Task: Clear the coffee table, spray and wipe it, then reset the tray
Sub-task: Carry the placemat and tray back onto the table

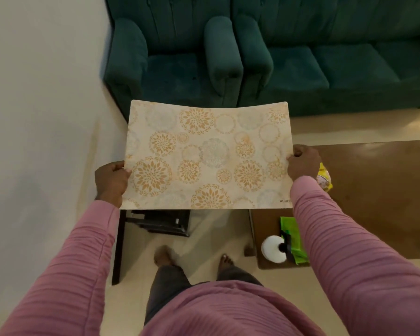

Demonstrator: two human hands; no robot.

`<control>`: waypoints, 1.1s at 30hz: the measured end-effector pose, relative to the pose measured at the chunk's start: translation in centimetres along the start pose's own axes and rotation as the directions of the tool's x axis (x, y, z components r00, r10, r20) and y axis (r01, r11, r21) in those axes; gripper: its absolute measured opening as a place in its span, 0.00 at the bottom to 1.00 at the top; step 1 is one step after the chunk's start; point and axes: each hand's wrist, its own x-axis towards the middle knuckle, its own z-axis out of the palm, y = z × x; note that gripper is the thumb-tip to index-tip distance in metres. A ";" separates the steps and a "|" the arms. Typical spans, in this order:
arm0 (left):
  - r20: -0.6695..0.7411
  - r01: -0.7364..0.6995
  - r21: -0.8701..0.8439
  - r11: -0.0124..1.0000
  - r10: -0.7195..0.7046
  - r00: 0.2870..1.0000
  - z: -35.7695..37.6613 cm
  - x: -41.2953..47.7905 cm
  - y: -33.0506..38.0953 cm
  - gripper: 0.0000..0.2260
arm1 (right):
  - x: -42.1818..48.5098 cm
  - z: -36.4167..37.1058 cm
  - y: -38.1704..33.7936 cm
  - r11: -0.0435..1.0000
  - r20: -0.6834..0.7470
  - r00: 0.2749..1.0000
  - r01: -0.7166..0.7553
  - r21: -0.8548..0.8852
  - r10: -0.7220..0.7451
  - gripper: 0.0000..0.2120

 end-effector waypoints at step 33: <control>0.076 0.000 -0.041 0.999 0.003 0.997 23.2 -40.1 -5.0 0.10 | 6.4 -36.6 31.8 0.998 0.025 0.999 0.036 0.045 -0.037 0.10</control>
